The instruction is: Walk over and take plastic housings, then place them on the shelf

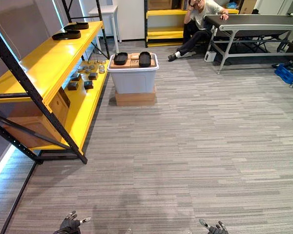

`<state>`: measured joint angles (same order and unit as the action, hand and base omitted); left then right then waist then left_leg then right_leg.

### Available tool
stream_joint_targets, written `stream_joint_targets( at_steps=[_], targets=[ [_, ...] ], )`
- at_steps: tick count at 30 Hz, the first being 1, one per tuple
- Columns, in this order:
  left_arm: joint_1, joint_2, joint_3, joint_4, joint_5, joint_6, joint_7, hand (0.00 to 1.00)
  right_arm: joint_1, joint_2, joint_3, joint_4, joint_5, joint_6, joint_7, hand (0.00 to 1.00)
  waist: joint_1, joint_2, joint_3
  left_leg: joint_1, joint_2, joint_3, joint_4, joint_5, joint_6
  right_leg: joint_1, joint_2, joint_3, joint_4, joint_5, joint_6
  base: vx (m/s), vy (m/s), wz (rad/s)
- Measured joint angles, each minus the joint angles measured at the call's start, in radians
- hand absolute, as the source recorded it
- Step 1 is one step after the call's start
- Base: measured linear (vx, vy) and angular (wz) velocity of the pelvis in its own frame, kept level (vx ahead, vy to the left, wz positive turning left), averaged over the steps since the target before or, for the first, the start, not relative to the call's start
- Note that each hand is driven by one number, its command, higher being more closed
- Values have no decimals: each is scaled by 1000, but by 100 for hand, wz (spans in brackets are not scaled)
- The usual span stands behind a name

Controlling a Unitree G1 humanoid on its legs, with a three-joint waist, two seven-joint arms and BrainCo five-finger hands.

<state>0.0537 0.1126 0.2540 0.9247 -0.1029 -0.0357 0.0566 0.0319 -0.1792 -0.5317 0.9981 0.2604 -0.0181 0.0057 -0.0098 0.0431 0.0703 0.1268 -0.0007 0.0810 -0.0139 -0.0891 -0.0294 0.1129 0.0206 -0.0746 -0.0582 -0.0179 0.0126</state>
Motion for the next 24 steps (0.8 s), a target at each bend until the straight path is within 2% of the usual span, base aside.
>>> stream_joint_targets(
  at_steps=[13, 24],
  targets=[
    [106, -40, 17, 30, 4, -2, -1, 0, 60, 67, -19, 6, 48, -3, -6, 0, 0, -1, 3, 17, 0, 8, -2, 0, 1, 15, 0, 3, 1, 0, 0, -29, -1, -1],
    [103, -56, 12, 58, 5, -2, -5, 0, 60, 79, -18, 49, 48, -3, -6, 0, -1, -3, 3, 27, 2, 13, -27, 6, 10, 14, 4, 4, -5, 1, -1, -11, -3, 0]
  ],
)
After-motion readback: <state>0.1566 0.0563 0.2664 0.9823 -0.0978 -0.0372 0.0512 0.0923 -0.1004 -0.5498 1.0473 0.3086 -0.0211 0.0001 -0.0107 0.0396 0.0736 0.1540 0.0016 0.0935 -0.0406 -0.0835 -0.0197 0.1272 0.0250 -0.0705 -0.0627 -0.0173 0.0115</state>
